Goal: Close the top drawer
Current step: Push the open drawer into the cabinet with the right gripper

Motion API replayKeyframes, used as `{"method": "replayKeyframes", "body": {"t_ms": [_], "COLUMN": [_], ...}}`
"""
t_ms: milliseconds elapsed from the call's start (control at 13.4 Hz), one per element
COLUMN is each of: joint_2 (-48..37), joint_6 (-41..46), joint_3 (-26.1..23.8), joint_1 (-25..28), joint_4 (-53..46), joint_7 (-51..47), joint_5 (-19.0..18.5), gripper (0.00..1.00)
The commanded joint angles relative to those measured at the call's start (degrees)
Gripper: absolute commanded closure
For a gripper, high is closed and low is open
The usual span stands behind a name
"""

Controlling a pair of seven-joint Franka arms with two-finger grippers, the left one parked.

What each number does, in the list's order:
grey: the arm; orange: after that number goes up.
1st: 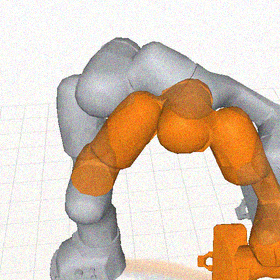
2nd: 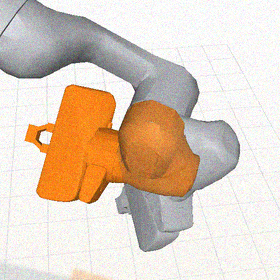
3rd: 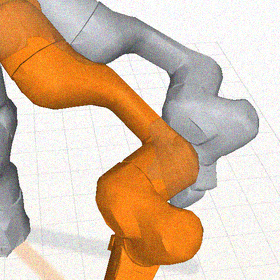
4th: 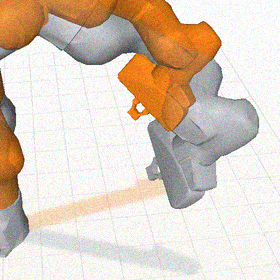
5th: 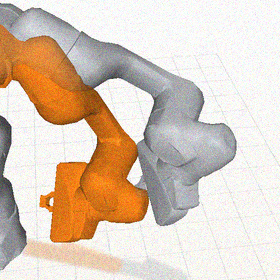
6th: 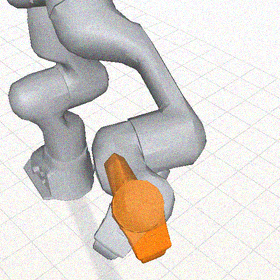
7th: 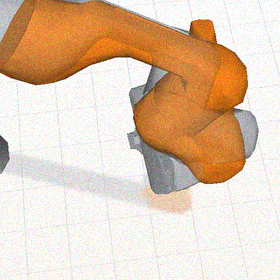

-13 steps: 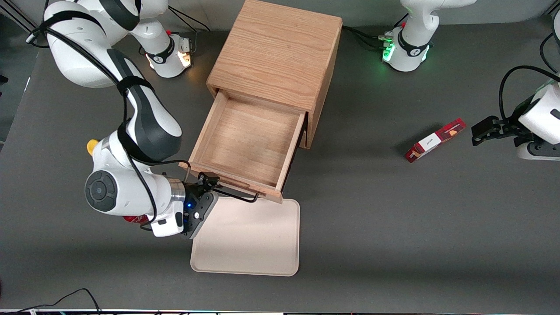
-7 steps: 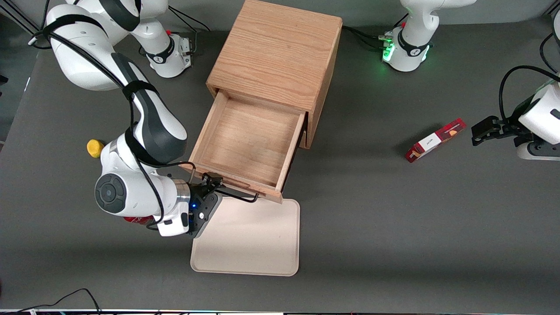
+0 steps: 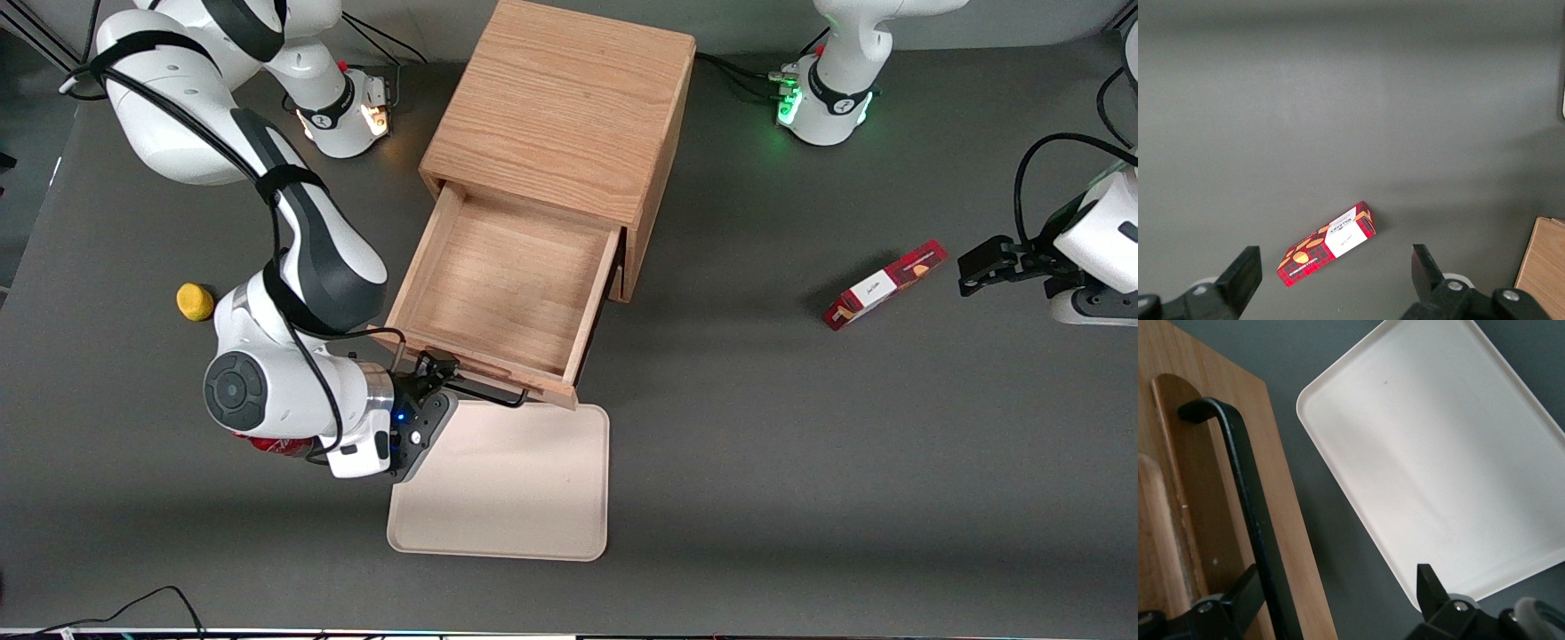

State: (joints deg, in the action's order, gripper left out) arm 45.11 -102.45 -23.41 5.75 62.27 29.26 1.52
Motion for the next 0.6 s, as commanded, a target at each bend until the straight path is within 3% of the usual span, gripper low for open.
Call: {"method": "replayKeyframes", "body": {"t_ms": [0, 521], "joint_2": [-5.72, -13.72], "joint_6": [-3.45, -9.43], "joint_3": [0.21, -0.14], "joint_1": [0.23, 1.37], "joint_4": [8.55, 21.21], "joint_7": [-1.75, -3.85], "joint_5": [0.94, 0.94], "gripper": [0.0, 0.0]}}
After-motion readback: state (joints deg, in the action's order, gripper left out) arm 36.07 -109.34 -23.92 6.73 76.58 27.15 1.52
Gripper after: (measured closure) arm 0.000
